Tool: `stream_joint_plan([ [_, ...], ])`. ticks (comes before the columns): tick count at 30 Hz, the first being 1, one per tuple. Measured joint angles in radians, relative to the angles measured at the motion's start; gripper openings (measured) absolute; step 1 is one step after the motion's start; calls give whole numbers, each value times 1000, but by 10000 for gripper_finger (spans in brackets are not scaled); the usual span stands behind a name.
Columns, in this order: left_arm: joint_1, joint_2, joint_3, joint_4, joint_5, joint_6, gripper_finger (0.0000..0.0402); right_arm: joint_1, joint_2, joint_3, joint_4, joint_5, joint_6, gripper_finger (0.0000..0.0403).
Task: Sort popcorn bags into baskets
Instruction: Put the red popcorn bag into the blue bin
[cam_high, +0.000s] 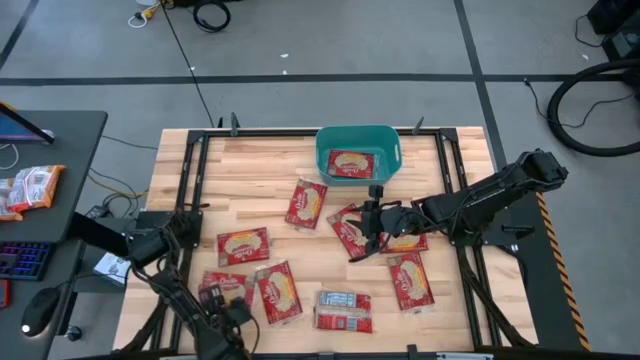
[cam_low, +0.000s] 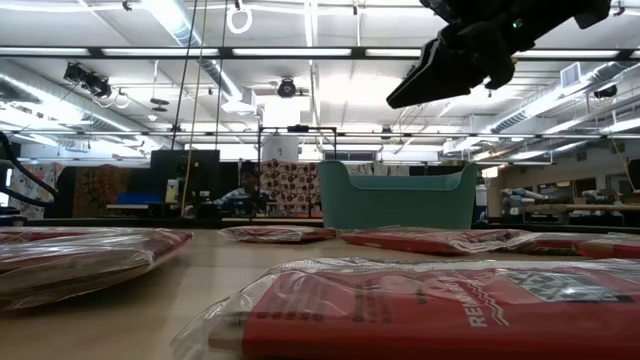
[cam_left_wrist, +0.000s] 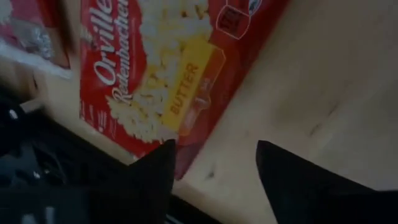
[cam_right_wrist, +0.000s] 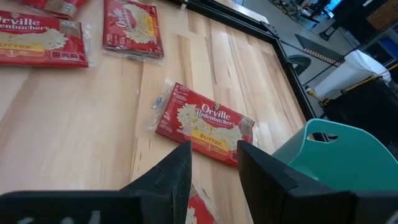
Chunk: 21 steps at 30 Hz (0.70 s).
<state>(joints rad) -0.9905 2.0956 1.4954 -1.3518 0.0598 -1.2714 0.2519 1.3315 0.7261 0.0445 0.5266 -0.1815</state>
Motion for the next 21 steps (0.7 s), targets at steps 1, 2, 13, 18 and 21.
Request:
stream_joint_plan([
  [1, -1, 0, -10, -1, 1, 13, 246, 0, 0, 0, 0, 0, 2, 134],
  [2, -2, 0, -24, -4, 2, 24, 256, 0, 0, 0, 0, -1, 3, 134],
  [13, -34, -2, -128, 20, 7, 116, 274, 1, 0, 0, -11, -32, 29, 134],
  [18, -35, -2, -141, 21, 7, 117, 245, 2, 0, 0, -13, -34, 46, 134],
  [21, -35, -2, -144, 30, 2, 116, 202, 2, 0, 0, -20, -41, 48, 134],
])
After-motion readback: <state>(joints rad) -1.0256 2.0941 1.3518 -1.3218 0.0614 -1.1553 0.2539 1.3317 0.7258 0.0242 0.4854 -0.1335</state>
